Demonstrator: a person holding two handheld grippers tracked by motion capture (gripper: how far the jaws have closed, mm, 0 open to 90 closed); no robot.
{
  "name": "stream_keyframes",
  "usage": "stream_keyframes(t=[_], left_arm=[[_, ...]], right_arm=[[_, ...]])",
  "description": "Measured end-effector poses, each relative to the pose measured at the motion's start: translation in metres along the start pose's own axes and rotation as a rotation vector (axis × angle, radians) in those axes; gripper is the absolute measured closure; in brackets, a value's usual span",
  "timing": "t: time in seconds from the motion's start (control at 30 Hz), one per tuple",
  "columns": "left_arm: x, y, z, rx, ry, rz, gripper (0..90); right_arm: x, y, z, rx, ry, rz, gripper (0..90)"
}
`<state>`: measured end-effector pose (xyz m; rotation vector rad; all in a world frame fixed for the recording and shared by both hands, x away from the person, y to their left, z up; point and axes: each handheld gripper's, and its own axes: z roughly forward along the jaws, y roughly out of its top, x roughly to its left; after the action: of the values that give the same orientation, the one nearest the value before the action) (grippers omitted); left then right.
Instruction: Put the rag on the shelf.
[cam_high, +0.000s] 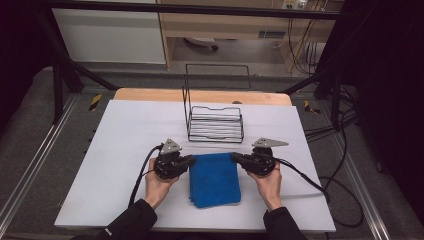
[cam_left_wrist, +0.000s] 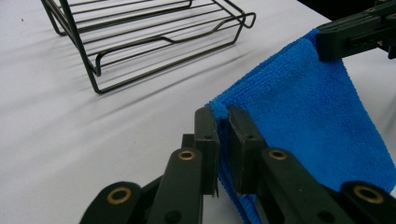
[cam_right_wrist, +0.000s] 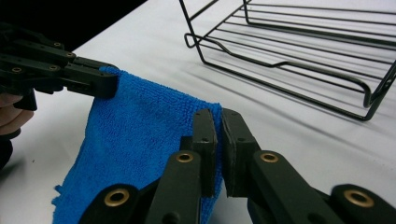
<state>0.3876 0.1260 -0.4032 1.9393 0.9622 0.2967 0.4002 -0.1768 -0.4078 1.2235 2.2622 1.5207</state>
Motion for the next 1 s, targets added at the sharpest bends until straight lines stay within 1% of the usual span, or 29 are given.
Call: stream_keyframes(t=[0.07,0.1,0.13,0.17,0.27,0.37,0.57,0.77,1.0], left_arm=[[-0.001,0.001,-0.003,-0.005,0.007,0.016,82.3],[-0.002,0.002,-0.004,-0.017,0.005,0.011,82.3],[-0.003,0.003,-0.006,-0.023,0.01,0.016,82.3],[-0.003,0.004,-0.007,-0.03,0.002,0.01,82.3],[-0.005,0.007,-0.012,-0.05,-0.001,0.011,82.3],[-0.007,0.009,-0.016,-0.067,0.005,0.025,82.3],[-0.011,0.013,-0.024,-0.1,0.003,0.03,82.3],[-0.013,0.017,-0.031,-0.124,-0.001,0.031,82.3],[-0.015,0.021,-0.036,-0.144,0.007,0.042,82.2]], right_arm=[[0.002,0.002,-0.003,-0.009,-0.004,-0.01,85.7],[0.003,0.003,-0.004,-0.016,-0.006,-0.02,85.7],[0.004,0.003,-0.005,-0.022,-0.005,-0.023,85.7],[0.005,0.004,-0.006,-0.031,-0.006,-0.028,85.7],[0.007,0.006,-0.01,-0.05,-0.006,-0.034,85.7],[0.009,0.007,-0.012,-0.066,-0.008,-0.042,85.7],[0.013,0.011,-0.018,-0.105,-0.006,-0.049,85.7],[0.018,0.016,-0.025,-0.136,-0.002,-0.068,85.7],[0.023,0.02,-0.031,-0.16,-0.003,-0.083,85.6]])
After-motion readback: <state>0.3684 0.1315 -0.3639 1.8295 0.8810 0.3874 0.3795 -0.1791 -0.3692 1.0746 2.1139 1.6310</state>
